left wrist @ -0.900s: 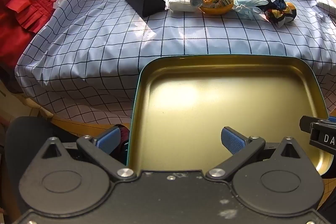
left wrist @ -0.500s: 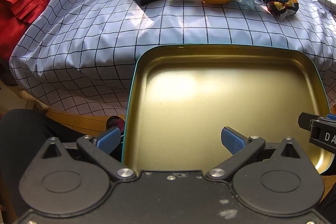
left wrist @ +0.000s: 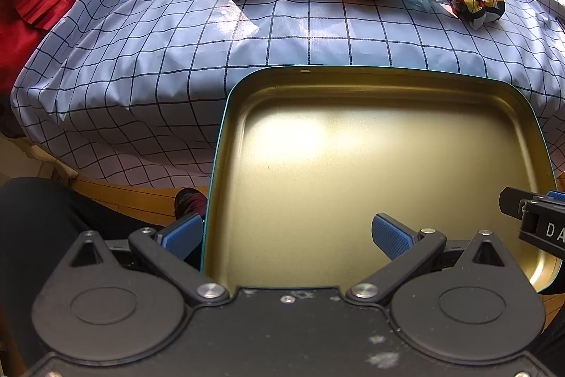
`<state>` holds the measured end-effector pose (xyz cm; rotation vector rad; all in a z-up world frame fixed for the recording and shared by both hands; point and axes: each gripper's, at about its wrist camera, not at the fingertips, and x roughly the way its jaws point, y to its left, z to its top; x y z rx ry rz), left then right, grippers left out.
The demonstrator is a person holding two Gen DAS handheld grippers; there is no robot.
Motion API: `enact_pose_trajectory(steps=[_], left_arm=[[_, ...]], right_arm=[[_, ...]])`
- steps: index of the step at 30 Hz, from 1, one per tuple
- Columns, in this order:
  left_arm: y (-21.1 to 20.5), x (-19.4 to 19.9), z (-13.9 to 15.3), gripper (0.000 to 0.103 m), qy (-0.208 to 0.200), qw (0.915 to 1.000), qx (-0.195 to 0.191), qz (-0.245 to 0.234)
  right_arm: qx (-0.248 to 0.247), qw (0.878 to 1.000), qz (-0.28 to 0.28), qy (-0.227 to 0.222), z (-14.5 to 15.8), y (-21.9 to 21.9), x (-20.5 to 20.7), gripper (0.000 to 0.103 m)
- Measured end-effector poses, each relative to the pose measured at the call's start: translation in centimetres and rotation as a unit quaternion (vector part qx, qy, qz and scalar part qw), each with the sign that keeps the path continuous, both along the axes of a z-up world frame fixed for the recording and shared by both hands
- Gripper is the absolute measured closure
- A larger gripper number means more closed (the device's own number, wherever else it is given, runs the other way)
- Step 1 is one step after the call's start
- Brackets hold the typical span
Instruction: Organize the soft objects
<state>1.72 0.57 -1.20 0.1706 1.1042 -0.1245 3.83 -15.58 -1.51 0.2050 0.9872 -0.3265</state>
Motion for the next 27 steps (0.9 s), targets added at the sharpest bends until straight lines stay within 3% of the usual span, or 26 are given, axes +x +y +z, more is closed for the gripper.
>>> enact_pose_trajectory(steps=[27], left_arm=[[-0.15, -0.26, -0.34, 0.0, -0.003, 1.0, -0.002, 0.004]], right_arm=[[-0.002, 1.0, 0.006, 0.002, -0.12, 0.25, 0.12, 0.051]])
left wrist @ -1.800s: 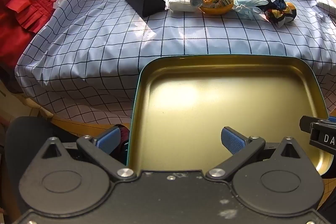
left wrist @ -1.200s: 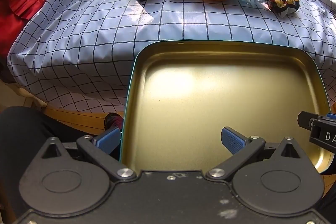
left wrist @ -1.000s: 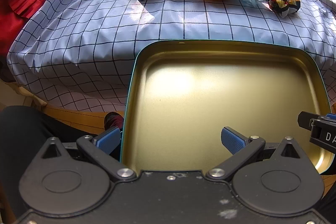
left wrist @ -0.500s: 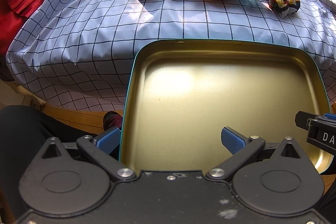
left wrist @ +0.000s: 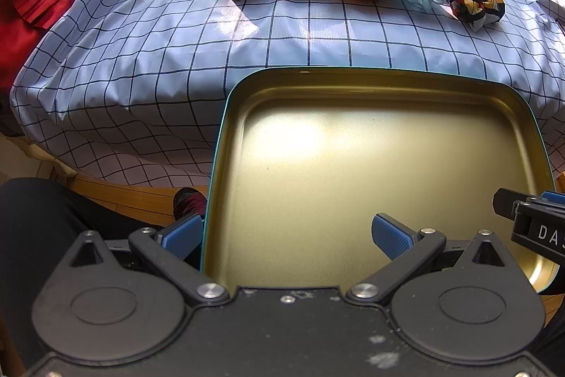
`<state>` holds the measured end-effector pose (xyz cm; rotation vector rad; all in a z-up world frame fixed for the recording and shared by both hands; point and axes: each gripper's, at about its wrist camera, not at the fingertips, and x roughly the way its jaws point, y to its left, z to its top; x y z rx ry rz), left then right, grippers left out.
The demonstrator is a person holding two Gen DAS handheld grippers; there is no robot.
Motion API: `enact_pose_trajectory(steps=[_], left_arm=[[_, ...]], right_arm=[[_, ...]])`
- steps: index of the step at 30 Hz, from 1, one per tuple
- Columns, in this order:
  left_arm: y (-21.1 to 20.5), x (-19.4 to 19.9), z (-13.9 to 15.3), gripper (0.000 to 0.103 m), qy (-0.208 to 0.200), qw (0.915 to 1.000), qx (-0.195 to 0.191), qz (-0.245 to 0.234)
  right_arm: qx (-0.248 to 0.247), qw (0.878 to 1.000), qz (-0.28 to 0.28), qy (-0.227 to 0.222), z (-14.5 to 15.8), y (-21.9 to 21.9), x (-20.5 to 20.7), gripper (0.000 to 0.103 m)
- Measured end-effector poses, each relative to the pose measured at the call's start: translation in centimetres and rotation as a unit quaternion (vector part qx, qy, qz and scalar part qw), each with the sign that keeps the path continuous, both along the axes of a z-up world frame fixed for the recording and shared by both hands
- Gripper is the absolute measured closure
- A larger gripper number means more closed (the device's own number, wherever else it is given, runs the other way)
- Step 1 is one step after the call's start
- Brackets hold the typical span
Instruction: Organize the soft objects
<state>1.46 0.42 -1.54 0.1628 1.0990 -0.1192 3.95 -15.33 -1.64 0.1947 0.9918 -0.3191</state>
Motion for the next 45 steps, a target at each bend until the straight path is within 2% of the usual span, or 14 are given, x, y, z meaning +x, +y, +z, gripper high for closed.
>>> enact_pose_trajectory(steps=[20, 30, 38, 41, 45], left_arm=[[0.1, -0.3, -0.1, 0.0, -0.002, 1.0, -0.003, 0.001], [0.7, -0.2, 1.0, 0.001, -0.029, 0.9995, -0.008, 0.009], [0.6, 2.0, 2.5, 0.002, -0.065, 0.9978, 0.011, 0.009], [0.6, 3.8, 3.4, 0.002, -0.078, 0.9969, 0.002, 0.008], [0.3, 6.9, 4.3, 0.002, -0.072, 0.9971, -0.022, 0.001]], right_arm=[[0.001, 1.0, 0.004, 0.002, -0.3, 0.4, 0.2, 0.051], [0.002, 1.0, 0.01, -0.009, 0.3, 0.2, 0.5, 0.051], [-0.001, 0.999, 0.01, -0.035, 1.7, -0.6, 2.0, 0.051], [0.004, 0.999, 0.008, -0.044, 2.4, -1.2, 3.1, 0.051], [0.002, 0.998, 0.007, -0.056, 3.4, -2.2, 4.9, 0.051]])
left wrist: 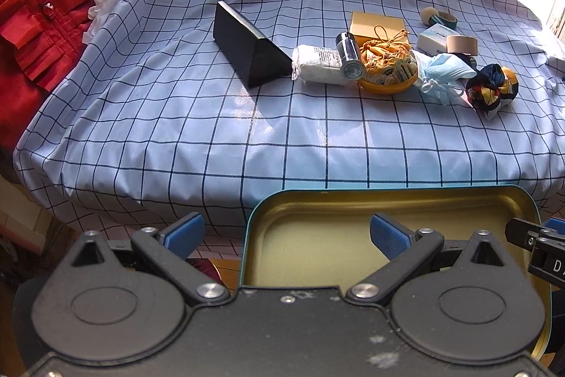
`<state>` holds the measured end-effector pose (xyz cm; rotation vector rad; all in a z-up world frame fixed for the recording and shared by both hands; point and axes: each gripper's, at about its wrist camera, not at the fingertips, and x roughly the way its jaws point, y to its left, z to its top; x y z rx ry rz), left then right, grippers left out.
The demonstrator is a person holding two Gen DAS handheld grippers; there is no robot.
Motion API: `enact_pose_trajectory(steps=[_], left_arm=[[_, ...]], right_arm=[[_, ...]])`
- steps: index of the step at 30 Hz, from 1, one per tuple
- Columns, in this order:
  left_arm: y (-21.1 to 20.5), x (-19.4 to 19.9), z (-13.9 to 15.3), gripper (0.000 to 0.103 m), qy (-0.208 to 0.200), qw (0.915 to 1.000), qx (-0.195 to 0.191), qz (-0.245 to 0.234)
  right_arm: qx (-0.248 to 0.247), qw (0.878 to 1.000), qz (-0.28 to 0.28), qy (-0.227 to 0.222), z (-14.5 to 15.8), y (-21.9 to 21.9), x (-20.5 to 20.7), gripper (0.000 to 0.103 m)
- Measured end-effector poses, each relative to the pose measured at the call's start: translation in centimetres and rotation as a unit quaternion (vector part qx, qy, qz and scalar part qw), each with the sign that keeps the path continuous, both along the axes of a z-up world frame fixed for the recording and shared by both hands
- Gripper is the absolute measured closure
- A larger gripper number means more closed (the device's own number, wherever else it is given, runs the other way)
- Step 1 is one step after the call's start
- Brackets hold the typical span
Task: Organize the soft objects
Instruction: 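Grasp the beige tape roll with the right tool while the left tool grasps the dark glass bottle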
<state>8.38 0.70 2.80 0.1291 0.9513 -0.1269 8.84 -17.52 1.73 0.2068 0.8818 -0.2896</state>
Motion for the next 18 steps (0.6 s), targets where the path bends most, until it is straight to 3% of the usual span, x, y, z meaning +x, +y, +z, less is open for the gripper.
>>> enact_pose_trajectory(steps=[18], left_arm=[[-5.5, 17.3, 2.4, 0.001, -0.03, 0.9992, -0.004, -0.027]], right_arm=[[-0.011, 0.998, -0.013, -0.055, 3.3, -7.3, 12.5, 0.051]])
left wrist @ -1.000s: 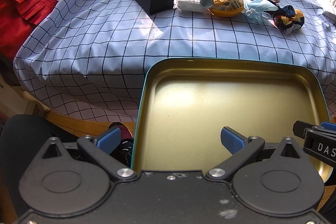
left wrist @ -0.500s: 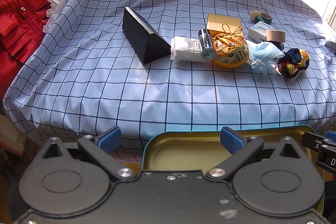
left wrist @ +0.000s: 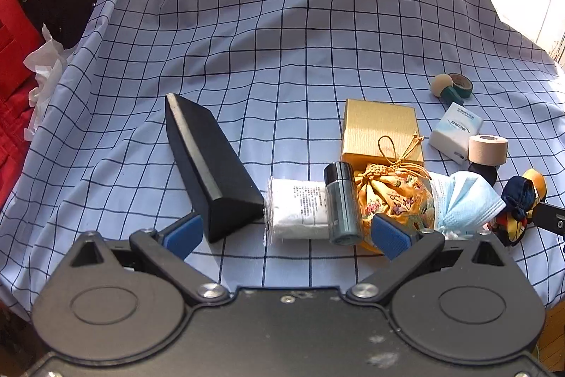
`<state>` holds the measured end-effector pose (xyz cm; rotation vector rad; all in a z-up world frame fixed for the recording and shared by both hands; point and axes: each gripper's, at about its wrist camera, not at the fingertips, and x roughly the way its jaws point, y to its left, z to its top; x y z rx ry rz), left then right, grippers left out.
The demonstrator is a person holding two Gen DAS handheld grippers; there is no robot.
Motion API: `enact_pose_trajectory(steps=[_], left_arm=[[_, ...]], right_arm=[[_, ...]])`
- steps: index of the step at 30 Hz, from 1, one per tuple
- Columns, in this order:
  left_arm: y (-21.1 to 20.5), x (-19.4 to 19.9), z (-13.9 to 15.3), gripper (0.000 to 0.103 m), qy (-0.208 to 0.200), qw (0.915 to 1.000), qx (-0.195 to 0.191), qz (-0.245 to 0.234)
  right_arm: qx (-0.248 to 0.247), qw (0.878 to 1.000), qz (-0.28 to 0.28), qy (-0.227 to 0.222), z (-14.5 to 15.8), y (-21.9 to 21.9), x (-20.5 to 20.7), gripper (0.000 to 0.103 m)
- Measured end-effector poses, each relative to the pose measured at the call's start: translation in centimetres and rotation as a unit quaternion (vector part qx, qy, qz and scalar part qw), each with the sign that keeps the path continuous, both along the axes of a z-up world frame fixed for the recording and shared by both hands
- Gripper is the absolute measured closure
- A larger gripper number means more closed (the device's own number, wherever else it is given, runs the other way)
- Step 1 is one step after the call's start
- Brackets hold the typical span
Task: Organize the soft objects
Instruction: 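Grasp the beige tape roll with the right tool while the left tool grasps the dark glass bottle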
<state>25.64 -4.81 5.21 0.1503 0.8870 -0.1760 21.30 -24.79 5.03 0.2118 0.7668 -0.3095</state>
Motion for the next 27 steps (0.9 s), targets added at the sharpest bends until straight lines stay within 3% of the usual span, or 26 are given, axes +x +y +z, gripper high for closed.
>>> enact_pose_trajectory(steps=[11, 14, 22, 27], left_arm=[[-2.4, 7.5, -2.5, 0.001, 0.023, 0.9997, -0.007, 0.007], [-2.1, 7.9, -3.3, 0.001, 0.037, 0.9993, -0.007, 0.003], [-1.7, 7.4, -4.6, 0.001, 0.048, 0.9987, -0.005, -0.011], [-1.5, 6.9, -3.8, 0.001, 0.048, 0.9982, -0.027, -0.022]], right_arm=[[-0.009, 1.0, 0.02, -0.015, -1.0, -1.3, 6.9, 0.051], [-0.005, 1.0, 0.023, -0.016, -2.2, -1.5, 7.4, 0.047], [-0.049, 0.998, 0.037, 0.023, -5.2, -1.1, 8.4, 0.047], [-0.025, 0.999, 0.027, 0.01, -4.9, -1.8, 8.6, 0.047]])
